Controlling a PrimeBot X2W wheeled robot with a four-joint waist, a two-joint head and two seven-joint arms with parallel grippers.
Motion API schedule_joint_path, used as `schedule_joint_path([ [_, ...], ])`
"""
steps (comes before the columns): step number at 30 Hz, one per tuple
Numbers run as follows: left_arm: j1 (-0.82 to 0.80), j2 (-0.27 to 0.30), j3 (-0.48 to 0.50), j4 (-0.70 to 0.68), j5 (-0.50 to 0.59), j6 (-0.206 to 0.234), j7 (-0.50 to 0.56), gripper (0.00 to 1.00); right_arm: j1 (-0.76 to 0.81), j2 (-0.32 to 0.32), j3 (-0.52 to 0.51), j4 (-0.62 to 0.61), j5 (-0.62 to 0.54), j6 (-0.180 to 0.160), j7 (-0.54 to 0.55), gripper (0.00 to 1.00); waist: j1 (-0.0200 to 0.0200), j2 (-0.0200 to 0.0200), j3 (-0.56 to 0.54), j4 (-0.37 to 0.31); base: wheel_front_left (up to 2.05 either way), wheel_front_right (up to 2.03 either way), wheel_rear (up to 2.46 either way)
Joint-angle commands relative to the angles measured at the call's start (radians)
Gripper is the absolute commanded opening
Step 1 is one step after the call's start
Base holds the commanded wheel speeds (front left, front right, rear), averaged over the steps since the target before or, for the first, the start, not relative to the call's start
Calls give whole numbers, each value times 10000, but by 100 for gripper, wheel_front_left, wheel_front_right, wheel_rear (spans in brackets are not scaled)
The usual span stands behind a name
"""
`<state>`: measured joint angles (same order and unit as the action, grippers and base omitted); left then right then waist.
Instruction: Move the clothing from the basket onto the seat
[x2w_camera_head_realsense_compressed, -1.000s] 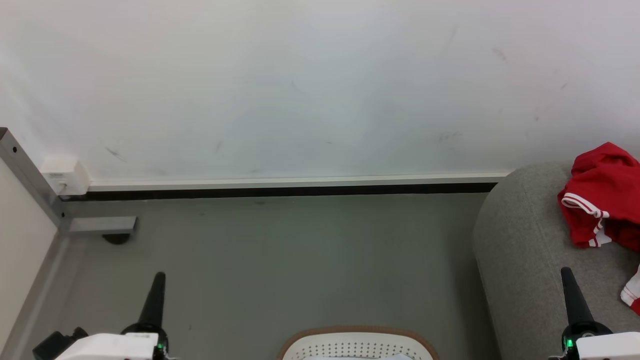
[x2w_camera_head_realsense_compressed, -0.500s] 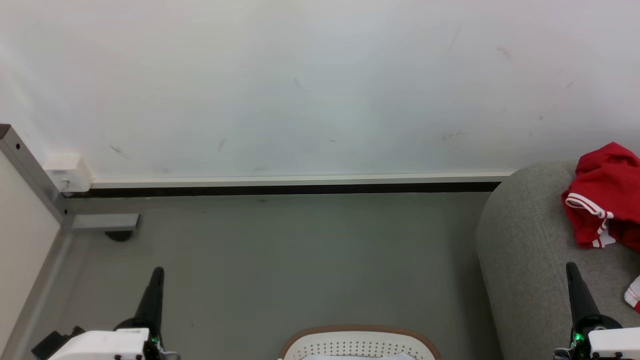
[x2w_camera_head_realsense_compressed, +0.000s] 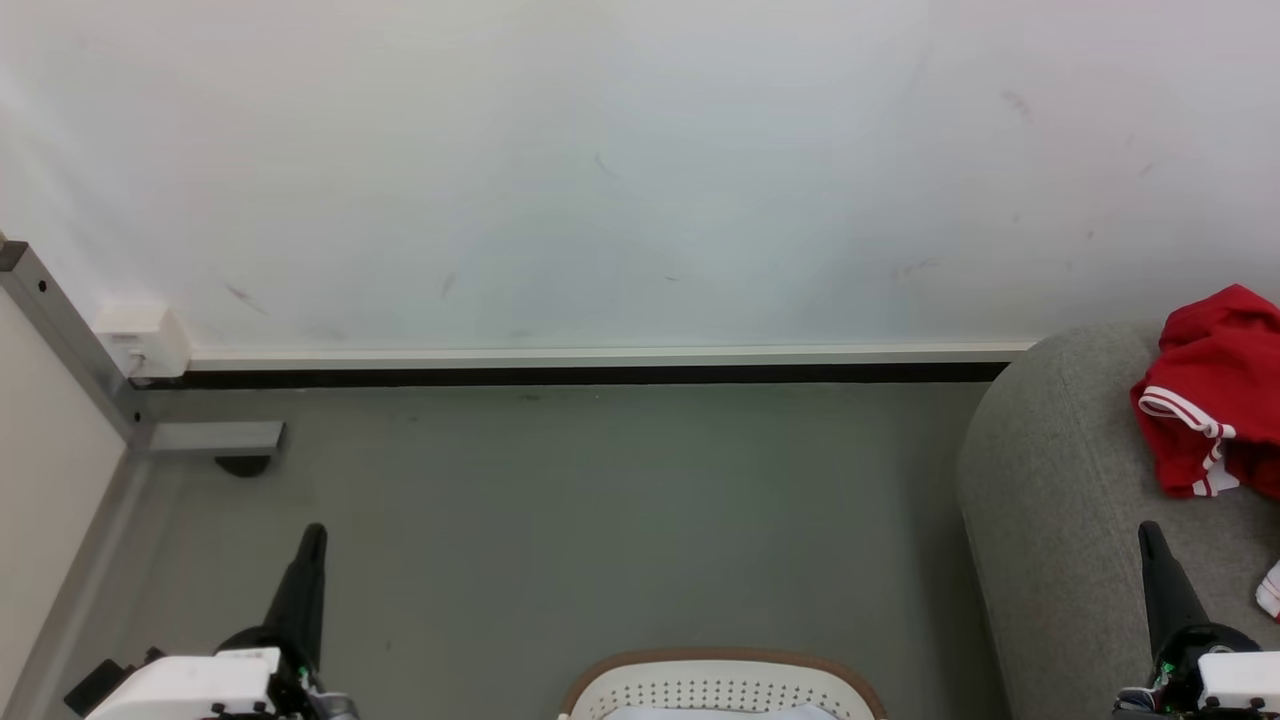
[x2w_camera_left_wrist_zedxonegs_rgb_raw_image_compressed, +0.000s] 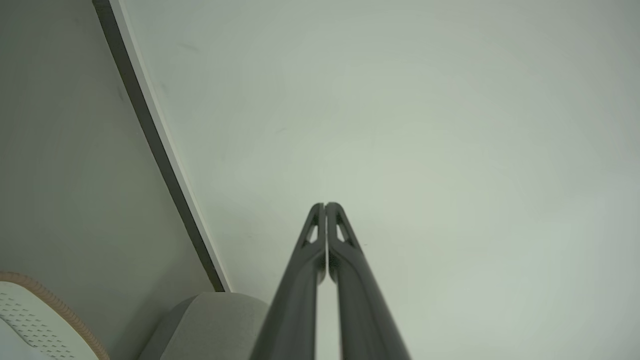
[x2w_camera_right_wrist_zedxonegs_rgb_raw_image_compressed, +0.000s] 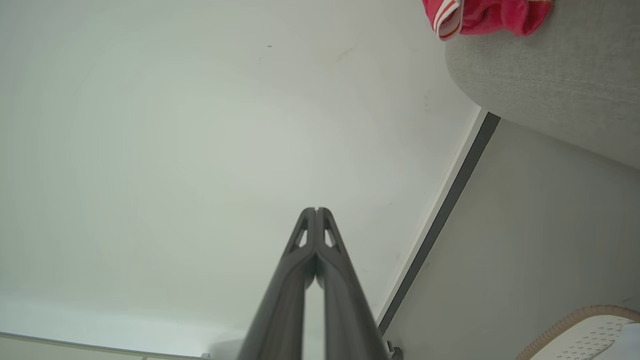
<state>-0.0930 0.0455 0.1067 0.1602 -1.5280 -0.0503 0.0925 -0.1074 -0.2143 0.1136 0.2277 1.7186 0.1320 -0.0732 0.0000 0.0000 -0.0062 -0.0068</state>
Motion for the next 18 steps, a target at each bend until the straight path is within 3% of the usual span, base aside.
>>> schedule_joint_path([
  [1, -95, 80, 51, -43, -173, 38, 39, 0, -158, -71, -4, -22, 186, -22, -52, 0, 0, 0, 2, 4, 0, 0, 0],
  [18, -135, 80, 118, -101, -900, 69, 239, 0, -191, -379, 296, -91, 1267, -24, -199, 0, 0, 0, 43, 65, 0, 0, 0],
])
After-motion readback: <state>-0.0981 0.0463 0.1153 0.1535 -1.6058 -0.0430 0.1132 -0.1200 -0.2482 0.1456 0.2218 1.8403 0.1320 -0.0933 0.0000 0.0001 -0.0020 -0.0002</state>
